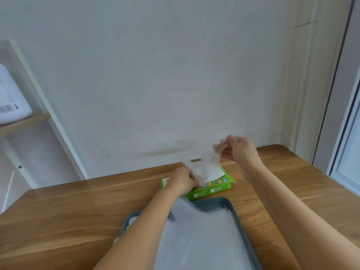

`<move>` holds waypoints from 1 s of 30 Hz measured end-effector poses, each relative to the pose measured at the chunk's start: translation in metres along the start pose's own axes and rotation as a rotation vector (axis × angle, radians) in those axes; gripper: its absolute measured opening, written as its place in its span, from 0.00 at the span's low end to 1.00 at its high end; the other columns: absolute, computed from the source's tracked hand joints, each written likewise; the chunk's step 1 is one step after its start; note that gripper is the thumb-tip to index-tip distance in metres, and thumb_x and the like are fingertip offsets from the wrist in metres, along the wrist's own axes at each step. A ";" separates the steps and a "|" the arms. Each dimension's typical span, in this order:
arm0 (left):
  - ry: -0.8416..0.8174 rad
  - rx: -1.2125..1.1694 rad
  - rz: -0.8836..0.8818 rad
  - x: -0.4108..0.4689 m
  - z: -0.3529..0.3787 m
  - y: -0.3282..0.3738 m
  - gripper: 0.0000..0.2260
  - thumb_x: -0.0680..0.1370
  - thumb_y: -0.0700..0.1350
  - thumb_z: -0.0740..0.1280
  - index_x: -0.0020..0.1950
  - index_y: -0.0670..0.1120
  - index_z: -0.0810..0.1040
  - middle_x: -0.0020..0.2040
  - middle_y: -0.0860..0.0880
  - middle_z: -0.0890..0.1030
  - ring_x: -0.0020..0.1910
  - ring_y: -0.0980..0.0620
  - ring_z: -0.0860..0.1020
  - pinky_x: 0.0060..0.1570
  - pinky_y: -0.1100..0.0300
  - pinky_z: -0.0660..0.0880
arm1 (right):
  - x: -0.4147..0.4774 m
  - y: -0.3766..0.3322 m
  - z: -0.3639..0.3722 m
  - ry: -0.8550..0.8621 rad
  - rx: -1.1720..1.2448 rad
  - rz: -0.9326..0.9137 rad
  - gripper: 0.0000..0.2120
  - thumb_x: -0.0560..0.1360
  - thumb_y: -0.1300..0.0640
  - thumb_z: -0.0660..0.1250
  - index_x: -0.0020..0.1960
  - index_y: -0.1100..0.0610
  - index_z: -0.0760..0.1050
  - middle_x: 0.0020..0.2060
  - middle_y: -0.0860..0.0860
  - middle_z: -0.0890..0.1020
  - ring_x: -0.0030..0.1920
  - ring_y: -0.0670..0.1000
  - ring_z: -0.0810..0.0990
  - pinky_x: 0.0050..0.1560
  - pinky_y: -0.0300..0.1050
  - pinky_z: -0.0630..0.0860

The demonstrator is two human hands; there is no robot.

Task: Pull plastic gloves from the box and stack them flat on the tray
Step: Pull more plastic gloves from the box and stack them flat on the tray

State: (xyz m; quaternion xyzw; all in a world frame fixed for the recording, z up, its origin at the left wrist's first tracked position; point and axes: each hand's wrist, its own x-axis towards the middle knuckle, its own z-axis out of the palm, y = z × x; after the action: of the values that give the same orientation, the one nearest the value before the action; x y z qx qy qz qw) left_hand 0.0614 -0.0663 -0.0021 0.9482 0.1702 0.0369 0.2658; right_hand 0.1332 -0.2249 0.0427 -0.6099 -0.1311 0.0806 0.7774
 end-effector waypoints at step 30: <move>-0.126 -0.501 0.320 -0.168 -0.107 0.036 0.02 0.77 0.40 0.69 0.46 0.44 0.82 0.37 0.47 0.84 0.40 0.59 0.81 0.46 0.70 0.73 | -0.130 -0.104 0.017 -0.691 -0.727 -0.280 0.17 0.62 0.43 0.73 0.44 0.55 0.81 0.25 0.48 0.75 0.23 0.46 0.66 0.23 0.35 0.62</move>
State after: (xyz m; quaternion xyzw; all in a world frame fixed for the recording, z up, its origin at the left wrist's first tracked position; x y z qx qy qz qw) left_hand -0.1030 -0.1003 0.1122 0.8683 -0.0124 0.0602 0.4922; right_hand 0.0002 -0.2714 0.1332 -0.7550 -0.4797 0.1218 0.4301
